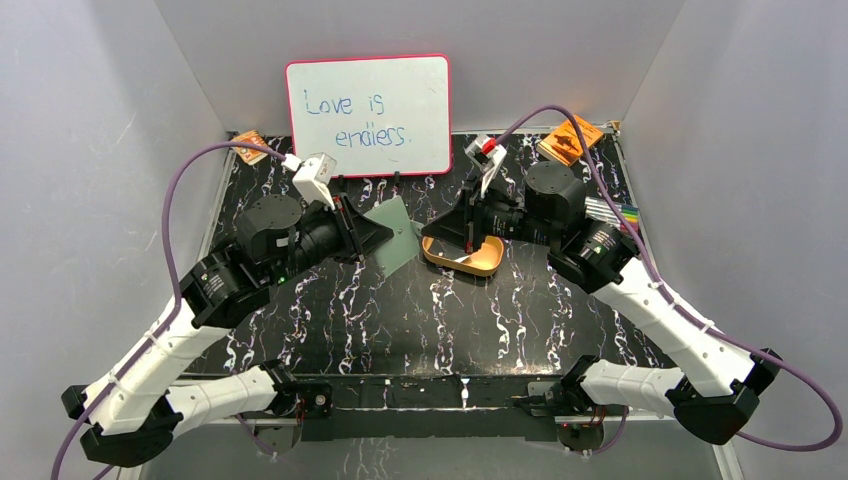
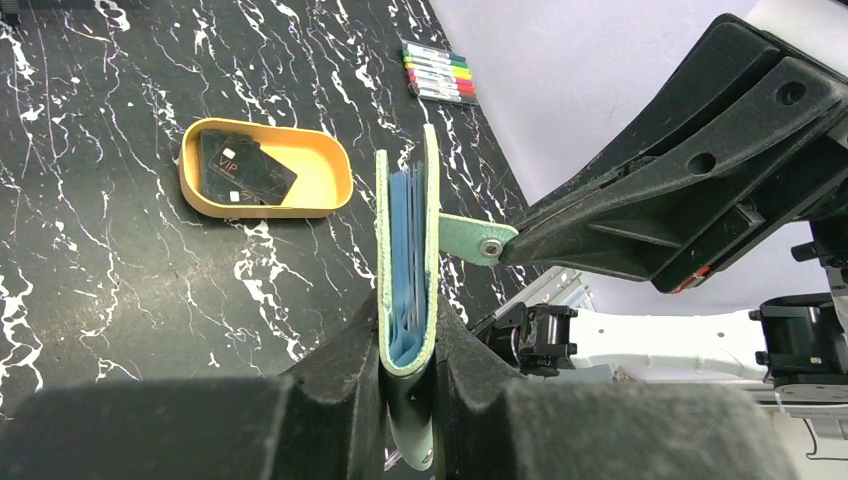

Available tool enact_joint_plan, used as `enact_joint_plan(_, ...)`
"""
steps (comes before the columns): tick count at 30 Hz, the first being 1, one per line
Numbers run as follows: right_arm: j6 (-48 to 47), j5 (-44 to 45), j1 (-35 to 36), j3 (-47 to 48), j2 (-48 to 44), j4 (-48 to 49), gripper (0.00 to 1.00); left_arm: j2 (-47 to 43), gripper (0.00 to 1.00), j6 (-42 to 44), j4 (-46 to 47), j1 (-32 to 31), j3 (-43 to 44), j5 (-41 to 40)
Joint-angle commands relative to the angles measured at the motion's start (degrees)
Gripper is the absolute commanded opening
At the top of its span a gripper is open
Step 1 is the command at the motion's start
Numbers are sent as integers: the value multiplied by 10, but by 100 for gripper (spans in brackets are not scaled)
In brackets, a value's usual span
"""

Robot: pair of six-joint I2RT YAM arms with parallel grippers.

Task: Put the credit cards into the card holder
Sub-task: Close the card holder.

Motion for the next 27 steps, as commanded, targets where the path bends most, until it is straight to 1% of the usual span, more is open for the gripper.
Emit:
enact_joint_plan(1,11,-22,1,-5,-8,68,0,-13,0,5,5,1,1,-11)
enact_joint_plan(13,40,-47,0,-1,24,100,0,-12,0,11,12,2,0,-5)
enact_joint_plan(27,43,-52,1,8,46,99,0,-5,0,20,14,2,8,3)
